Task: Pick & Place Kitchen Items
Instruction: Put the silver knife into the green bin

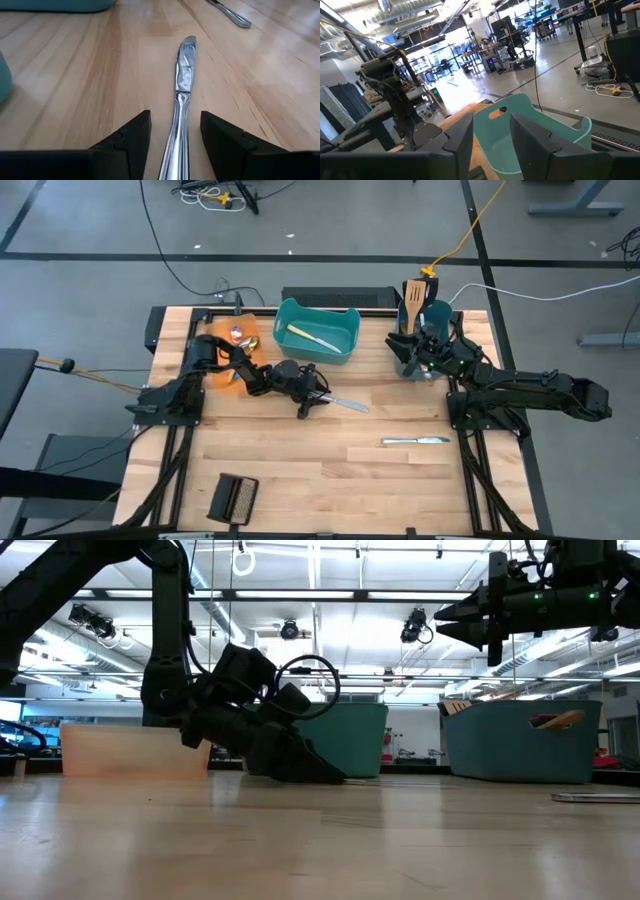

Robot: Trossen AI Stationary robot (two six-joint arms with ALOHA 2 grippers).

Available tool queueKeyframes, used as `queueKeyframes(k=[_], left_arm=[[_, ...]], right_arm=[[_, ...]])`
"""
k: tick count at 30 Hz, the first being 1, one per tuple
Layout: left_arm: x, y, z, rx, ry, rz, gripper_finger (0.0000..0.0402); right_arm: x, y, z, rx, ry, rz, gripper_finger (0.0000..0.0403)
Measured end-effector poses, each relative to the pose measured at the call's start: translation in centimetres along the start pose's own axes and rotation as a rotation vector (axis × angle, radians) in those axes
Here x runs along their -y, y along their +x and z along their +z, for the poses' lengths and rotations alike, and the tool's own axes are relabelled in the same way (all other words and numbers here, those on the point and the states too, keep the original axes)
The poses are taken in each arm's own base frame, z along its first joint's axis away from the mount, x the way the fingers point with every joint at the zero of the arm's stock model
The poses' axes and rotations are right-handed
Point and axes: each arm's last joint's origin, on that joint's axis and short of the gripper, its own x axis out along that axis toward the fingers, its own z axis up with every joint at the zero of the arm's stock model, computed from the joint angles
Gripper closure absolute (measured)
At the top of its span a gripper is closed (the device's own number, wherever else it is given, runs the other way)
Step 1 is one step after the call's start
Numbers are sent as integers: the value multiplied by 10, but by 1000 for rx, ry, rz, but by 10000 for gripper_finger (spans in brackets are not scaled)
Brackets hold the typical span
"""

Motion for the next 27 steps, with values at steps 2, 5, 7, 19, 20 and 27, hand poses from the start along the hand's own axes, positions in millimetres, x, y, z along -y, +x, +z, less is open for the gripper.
queueKeyframes(k=[2,5,7,19,20,27], left_arm=[[0,0,0,3,-3,1,221],[0,0,0,4,-3,1,221],[0,0,0,5,-10,-8,221],[4,1,0,4,12,-15,257],[4,1,0,4,13,-15,262],[4,1,0,4,16,-24,339]], right_arm=[[0,0,0,0,0,0,262],[0,0,0,0,1,0,262],[0,0,0,0,4,0,262],[0,0,0,1,3,0,262],[0,0,0,0,3,0,262],[0,0,0,0,3,-1,262]])
